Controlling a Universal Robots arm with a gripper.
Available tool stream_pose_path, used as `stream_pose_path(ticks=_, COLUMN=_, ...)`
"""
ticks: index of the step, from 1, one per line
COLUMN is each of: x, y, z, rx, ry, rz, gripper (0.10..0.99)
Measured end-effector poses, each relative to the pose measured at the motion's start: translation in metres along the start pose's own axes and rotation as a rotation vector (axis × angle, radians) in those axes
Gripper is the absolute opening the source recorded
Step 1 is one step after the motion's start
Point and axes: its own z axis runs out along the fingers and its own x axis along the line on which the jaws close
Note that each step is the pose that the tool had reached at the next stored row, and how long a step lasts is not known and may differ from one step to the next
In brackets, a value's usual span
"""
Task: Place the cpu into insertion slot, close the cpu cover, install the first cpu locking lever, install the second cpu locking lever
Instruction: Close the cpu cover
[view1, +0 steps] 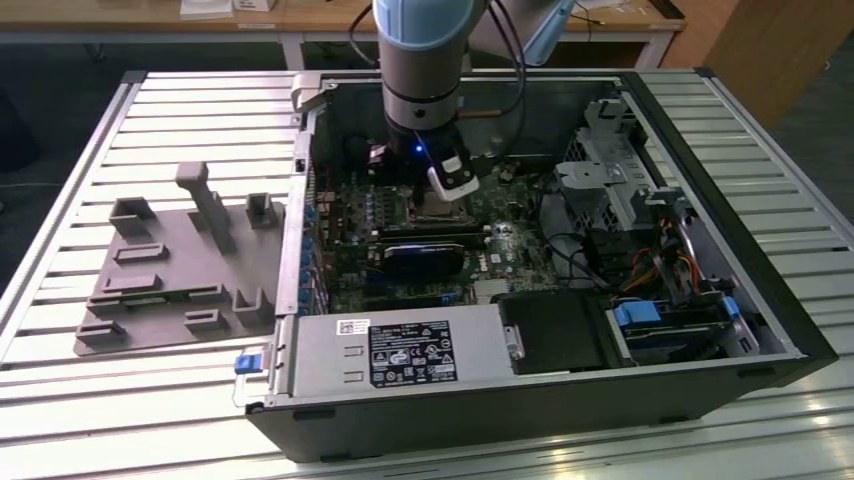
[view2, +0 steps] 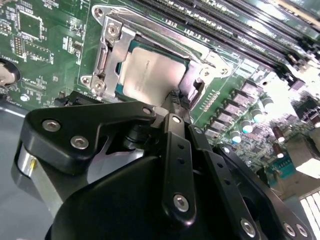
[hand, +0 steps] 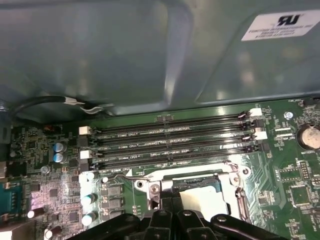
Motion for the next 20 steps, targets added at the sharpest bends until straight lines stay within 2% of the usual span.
stream_pose_path(ticks=4, x=-0.0001, y=0.0013, z=-0.0057, rx=0.000, ry=0.0001, rz=0.000, gripper=0.102)
stream_pose_path(ticks=20, x=0.0019, y=-0.0032, z=-0.0023, rx=0.000, ry=0.0002, rz=0.000, gripper=0.102)
